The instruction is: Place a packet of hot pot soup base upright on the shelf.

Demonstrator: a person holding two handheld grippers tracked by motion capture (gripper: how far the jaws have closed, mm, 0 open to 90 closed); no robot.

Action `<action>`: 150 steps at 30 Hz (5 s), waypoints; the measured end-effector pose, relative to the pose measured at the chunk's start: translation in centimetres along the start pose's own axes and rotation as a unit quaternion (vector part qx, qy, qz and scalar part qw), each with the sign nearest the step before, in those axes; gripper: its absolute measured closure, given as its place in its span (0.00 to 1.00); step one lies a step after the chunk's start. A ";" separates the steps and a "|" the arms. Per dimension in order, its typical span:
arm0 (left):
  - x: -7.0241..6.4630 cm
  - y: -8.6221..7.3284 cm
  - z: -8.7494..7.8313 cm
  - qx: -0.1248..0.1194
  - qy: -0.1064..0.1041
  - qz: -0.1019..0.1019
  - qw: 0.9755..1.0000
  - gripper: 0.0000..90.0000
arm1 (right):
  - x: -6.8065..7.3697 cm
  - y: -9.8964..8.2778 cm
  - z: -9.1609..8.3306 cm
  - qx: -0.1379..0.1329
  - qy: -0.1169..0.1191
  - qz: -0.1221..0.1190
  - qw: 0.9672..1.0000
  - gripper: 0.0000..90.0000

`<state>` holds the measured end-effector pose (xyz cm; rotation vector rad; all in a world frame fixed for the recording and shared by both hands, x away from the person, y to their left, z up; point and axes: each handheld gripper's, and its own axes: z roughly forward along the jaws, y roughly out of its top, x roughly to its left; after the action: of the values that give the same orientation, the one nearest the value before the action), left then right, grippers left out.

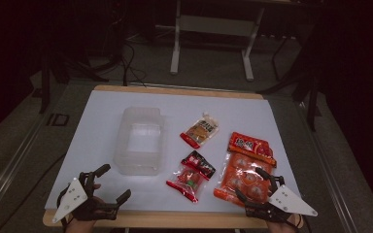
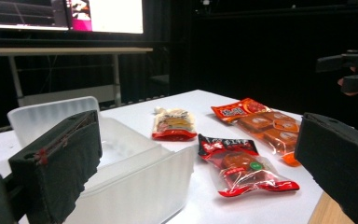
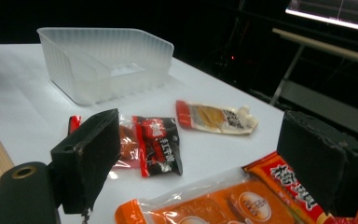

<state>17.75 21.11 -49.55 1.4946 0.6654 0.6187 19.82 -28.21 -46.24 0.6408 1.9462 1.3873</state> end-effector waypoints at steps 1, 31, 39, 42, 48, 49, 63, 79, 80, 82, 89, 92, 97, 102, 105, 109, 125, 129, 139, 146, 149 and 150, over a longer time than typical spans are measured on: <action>0.0 0.0 0.0 0.000 0.000 0.000 1.000 0.01 | 0.0 0.0 0.0 0.000 0.000 0.000 1.000 0.16; -1.9 -0.4 0.8 0.016 -0.026 0.023 0.999 0.01 | -1.2 4.4 -1.1 0.024 0.051 0.037 0.998 0.11; -1.7 -0.6 1.0 0.012 -0.018 0.026 0.999 0.01 | -4.9 4.9 -0.7 0.023 0.004 0.034 0.999 0.11; -1.7 -0.6 1.1 0.013 -0.019 0.027 0.999 0.01 | -6.0 4.7 -0.2 0.028 -0.005 0.046 0.999 0.11; -1.5 -0.5 1.0 0.012 -0.015 0.025 1.000 0.01 | -8.0 3.9 0.8 0.036 -0.024 0.054 0.998 0.11; -1.5 -0.5 1.0 0.014 -0.016 0.023 1.000 0.01 | -8.3 3.7 1.0 0.039 -0.024 0.056 0.997 0.11; -1.5 -0.6 0.9 0.018 -0.015 0.024 0.999 0.01 | -12.8 0.9 3.4 0.083 -0.058 0.105 0.989 0.20; -1.6 -0.7 0.4 0.020 -0.008 0.022 1.000 0.01 | -17.1 -4.4 6.7 0.176 -0.097 0.161 0.966 0.30; -1.6 -0.8 0.3 0.020 -0.008 0.021 1.000 0.01 | -17.2 -4.8 6.9 0.185 -0.098 0.161 0.965 0.31; -1.5 -0.8 0.2 0.021 -0.007 0.021 1.000 0.01 | -17.3 -5.5 7.4 0.198 -0.101 0.158 0.962 0.33; -1.6 -0.8 0.0 0.022 -0.005 0.020 1.000 0.01 | -18.0 -7.9 8.5 0.237 -0.107 0.168 0.951 0.33; -1.6 -0.8 0.0 0.024 -0.004 0.020 1.000 0.01 | -18.0 -8.6 8.9 0.249 -0.102 0.176 0.947 0.33; -1.4 -0.9 0.0 0.025 -0.004 0.010 1.000 0.01 | -18.0 -9.4 9.2 0.259 -0.080 0.190 0.943 0.43; -1.4 -0.9 0.0 0.024 -0.005 0.010 1.000 0.01 | -17.6 -9.4 9.5 0.266 -0.070 0.193 0.942 0.56; -1.5 -0.9 0.0 0.026 -0.007 0.014 1.000 0.01 | -17.4 -9.2 9.6 0.274 -0.085 0.186 0.940 0.72; -1.7 -0.8 0.0 0.028 -0.009 0.017 0.999 0.01 | -16.7 -8.8 9.9 0.283 -0.089 0.166 0.940 0.90; -1.6 -0.9 0.1 0.021 -0.006 0.022 1.000 0.01 | -16.4 -5.9 9.6 0.263 -0.098 0.157 0.947 0.98; -1.6 -1.0 0.2 0.027 -0.007 0.021 0.999 0.01 | -16.4 -5.1 9.0 0.245 -0.097 0.160 0.951 0.98; -1.6 -1.0 0.2 0.029 -0.008 0.020 0.999 0.01 | -15.7 -1.9 7.8 0.200 -0.092 0.141 0.965 0.98; -1.6 -1.0 0.3 0.029 -0.008 0.021 0.999 0.01 | -14.7 0.5 6.8 0.167 -0.088 0.122 0.974 0.98; -1.6 -1.0 0.3 0.029 -0.009 0.021 0.999 0.01 | -14.2 1.5 6.3 0.153 -0.084 0.112 0.978 0.98; -1.6 -1.0 0.3 0.029 -0.009 0.022 0.999 0.01 | -14.0 1.8 6.2 0.148 -0.083 0.108 0.980 0.98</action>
<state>16.84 19.74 -50.50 1.5699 0.6434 0.6235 33.78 -33.71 -42.69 1.1007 2.0099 1.1313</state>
